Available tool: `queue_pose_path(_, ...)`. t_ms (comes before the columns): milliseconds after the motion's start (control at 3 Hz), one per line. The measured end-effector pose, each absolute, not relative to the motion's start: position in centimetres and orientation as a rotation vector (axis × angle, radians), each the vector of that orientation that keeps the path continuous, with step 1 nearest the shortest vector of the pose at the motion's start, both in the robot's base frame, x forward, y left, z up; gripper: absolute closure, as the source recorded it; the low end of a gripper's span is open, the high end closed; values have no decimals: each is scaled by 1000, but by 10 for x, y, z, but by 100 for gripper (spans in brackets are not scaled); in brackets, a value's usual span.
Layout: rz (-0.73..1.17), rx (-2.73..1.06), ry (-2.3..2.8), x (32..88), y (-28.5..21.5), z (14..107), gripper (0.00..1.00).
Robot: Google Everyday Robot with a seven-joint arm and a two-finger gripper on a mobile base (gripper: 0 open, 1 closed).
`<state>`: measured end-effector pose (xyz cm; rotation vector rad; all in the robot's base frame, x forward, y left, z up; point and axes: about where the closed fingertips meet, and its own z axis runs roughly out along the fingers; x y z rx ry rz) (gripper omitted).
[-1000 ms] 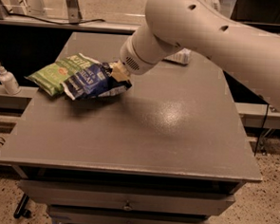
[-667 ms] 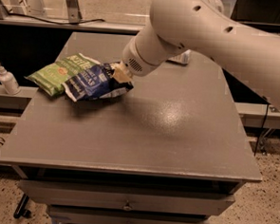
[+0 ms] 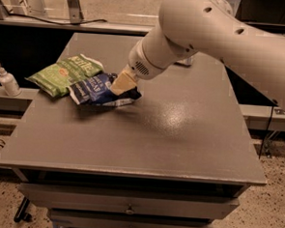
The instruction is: Move blue chip bag near green jalapeno chip bag
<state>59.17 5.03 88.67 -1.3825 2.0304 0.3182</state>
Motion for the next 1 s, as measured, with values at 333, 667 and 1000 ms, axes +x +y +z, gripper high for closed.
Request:
queue_pose_path(333,336,-1387,2036,591,50,884,0)
queue_pose_path(667,342,-1402,2028,590,42,890,0)
queue_pose_path(1000,274,-1446,2034,580,-10,904,0)
